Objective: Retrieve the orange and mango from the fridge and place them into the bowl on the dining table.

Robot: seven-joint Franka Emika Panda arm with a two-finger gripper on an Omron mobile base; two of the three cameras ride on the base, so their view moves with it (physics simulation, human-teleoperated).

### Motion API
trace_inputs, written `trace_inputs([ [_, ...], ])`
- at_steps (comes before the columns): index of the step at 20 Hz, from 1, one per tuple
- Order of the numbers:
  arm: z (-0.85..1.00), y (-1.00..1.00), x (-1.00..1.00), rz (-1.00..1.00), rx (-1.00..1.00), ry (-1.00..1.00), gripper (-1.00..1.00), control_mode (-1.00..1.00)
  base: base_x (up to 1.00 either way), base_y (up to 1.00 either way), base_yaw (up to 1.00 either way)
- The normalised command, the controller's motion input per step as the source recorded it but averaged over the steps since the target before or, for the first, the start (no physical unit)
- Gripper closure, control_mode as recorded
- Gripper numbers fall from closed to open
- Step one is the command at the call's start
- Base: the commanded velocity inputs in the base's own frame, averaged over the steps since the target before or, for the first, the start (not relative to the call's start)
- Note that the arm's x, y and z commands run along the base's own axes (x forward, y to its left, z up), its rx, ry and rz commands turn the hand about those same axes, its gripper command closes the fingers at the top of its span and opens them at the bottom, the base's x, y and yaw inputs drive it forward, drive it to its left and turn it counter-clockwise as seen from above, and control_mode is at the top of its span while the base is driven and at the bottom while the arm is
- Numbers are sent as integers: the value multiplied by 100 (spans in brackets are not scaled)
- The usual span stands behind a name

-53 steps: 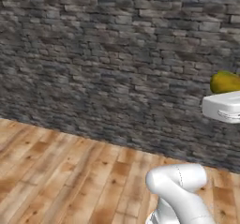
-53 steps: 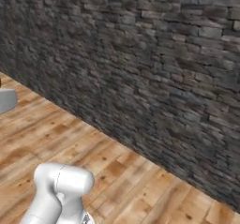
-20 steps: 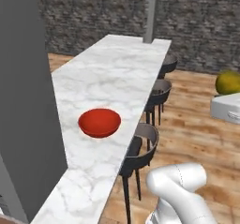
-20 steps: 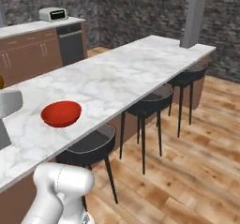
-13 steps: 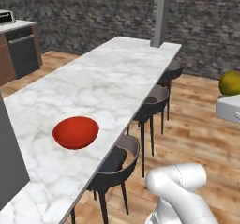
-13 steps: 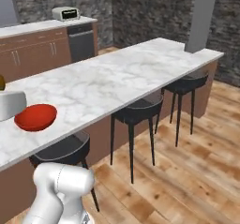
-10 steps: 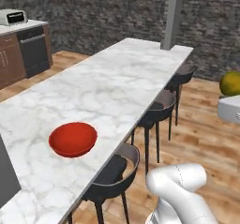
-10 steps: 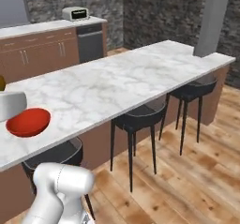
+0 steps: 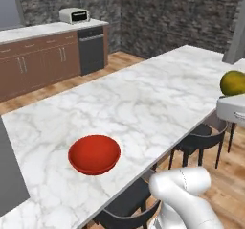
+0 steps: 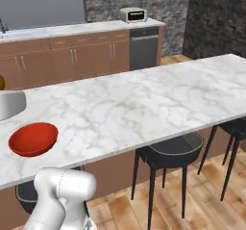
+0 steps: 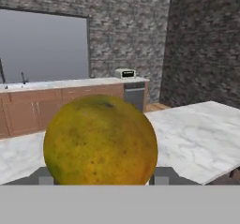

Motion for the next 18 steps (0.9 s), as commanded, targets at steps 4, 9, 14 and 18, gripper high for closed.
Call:
trace_inputs([
  [4,0,0,0,0,0,0,100,100,88,0,57],
  [9,0,0,0,0,0,0,100,100,70,0,46],
  [14,0,0,0,0,0,0,100,100,36,0,10],
  [18,0,0,0,0,0,0,100,100,31,0,0],
])
